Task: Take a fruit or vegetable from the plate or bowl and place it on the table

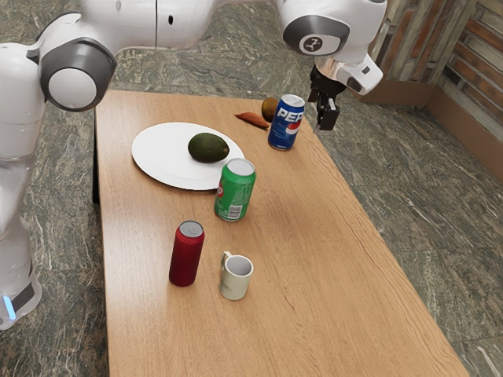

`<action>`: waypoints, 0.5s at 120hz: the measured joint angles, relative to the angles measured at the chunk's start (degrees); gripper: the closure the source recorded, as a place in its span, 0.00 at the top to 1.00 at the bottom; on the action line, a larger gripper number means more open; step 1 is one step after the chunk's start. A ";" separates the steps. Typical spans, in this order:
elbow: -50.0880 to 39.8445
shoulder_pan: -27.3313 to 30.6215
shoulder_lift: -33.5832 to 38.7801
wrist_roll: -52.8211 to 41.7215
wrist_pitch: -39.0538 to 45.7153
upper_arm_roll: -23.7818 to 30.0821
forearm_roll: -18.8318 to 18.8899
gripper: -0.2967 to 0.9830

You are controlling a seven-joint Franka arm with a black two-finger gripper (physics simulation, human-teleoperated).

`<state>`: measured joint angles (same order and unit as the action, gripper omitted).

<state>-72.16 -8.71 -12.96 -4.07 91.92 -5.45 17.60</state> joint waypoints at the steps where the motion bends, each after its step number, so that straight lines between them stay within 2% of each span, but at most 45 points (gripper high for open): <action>1: 0.01 0.00 0.00 -0.01 0.00 0.00 0.00 0.77; 29: 0.69 -3.00 -0.33 1.85 0.50 0.25 1.65 0.77; 60: -0.22 -1.71 -0.51 4.19 1.02 -0.21 1.70 0.77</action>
<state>-72.38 -10.43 -13.46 0.11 92.95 -5.66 19.30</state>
